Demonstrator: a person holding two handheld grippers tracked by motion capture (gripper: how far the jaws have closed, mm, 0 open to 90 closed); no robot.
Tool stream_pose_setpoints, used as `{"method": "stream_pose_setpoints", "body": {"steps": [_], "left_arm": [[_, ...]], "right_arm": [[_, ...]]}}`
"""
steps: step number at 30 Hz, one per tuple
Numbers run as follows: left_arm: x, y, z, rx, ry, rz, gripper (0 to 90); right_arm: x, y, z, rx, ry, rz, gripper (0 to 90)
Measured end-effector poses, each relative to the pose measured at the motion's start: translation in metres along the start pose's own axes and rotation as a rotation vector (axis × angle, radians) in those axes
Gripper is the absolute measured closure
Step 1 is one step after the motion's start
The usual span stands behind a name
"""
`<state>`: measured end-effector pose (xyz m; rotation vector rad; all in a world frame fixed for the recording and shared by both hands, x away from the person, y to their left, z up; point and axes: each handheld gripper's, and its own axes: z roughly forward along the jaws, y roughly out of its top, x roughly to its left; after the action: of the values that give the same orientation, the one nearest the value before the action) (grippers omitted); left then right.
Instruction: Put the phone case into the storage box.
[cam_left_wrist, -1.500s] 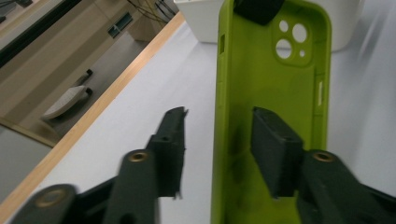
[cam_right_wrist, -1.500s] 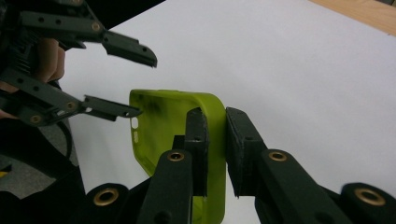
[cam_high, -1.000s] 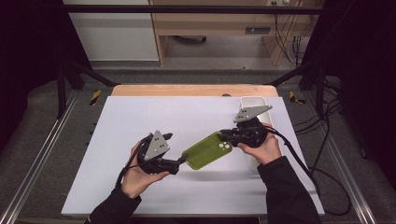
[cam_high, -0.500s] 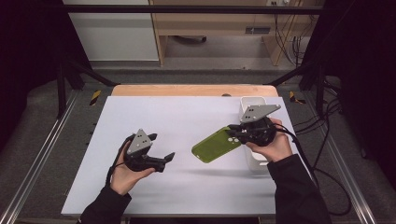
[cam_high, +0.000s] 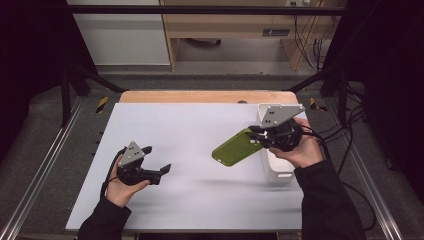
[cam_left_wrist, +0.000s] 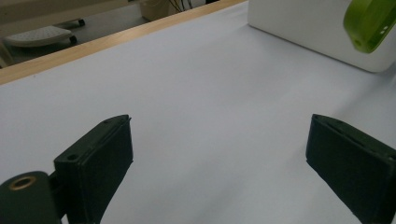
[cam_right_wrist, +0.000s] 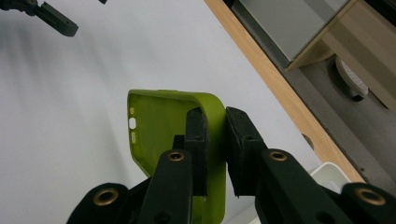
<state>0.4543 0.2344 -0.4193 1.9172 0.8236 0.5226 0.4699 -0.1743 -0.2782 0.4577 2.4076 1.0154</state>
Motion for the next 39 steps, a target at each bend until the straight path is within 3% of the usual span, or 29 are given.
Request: {"method": "stream_pose_setpoints", "body": {"steps": [11, 16, 24, 39], "left_arm": [[0.011, -0.015, -0.003, 0.006, 0.024, -0.013, 6.8], [0.014, -0.017, -0.005, -0.005, 0.021, -0.016, 6.5], [0.019, -0.021, -0.006, -0.010, 0.023, -0.017, 5.2], [0.022, -0.024, -0.006, -0.020, 0.007, -0.026, 1.7]], "right_arm": [[-0.009, 0.013, -0.014, 0.043, -0.052, -0.094, 79.9], [-0.012, 0.018, -0.019, 0.044, -0.059, -0.106, 79.9], [-0.024, 0.024, -0.025, 0.069, -0.101, -0.162, 79.8], [-0.040, 0.035, -0.036, 0.115, -0.170, -0.224, 79.8]]}}
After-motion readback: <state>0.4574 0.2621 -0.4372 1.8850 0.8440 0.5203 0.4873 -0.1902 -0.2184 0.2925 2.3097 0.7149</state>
